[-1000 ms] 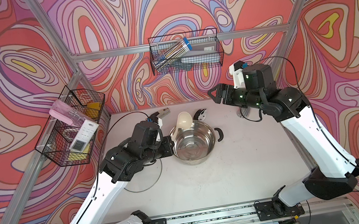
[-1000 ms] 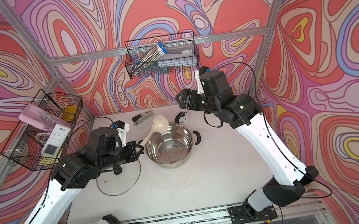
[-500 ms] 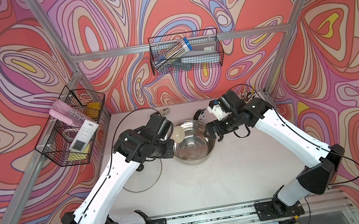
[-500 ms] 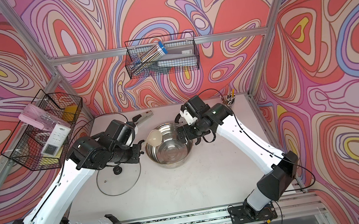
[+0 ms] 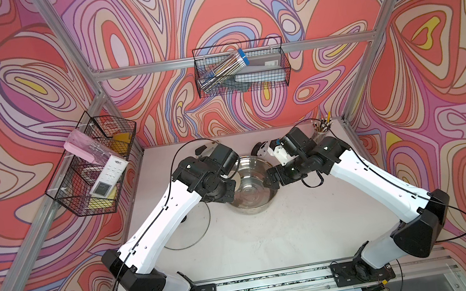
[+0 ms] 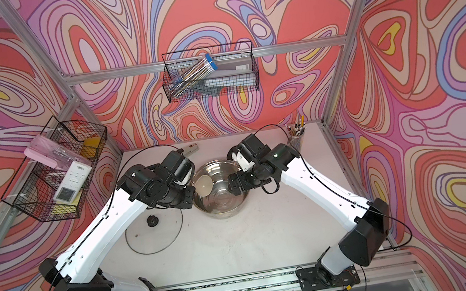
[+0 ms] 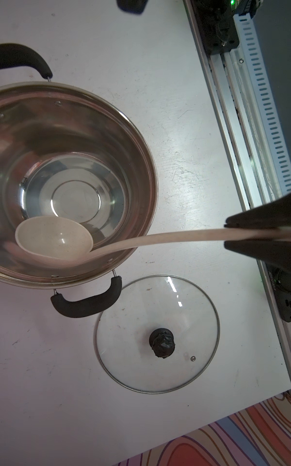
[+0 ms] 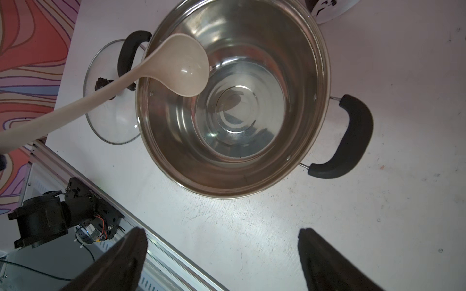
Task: Stir the soup with a spoon
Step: Stir the soup in the pan with a stick.
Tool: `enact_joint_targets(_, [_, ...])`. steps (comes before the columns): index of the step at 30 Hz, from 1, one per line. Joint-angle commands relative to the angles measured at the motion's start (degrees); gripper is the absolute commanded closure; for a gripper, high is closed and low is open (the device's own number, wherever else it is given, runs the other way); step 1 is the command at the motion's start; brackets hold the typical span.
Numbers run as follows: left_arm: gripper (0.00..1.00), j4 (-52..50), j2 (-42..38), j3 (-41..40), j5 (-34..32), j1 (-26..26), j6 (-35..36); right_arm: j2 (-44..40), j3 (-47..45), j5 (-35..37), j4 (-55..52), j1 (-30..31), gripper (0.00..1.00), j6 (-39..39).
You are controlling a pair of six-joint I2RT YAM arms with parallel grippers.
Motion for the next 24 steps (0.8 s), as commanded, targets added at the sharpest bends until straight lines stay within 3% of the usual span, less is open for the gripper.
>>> enact_joint_targets(1, [1.00, 0.0, 1.1, 1.6, -2.7, -0.8, 0.1, -2.7, -0.4, 2.3, 1.5, 0.2, 0.04, 0.6])
enact_joint_targets(13, [1.00, 4.4, 8.8, 5.4, -6.0, -3.5, 1.0, -7.3, -0.2, 6.1, 2.6, 0.2, 0.04, 2.2])
enact_joint_targets(24, [1.00, 7.9, 14.2, 10.6, -0.5, -7.4, 2.7, -10.1, -0.6, 9.6, 1.4, 0.2, 0.04, 2.1])
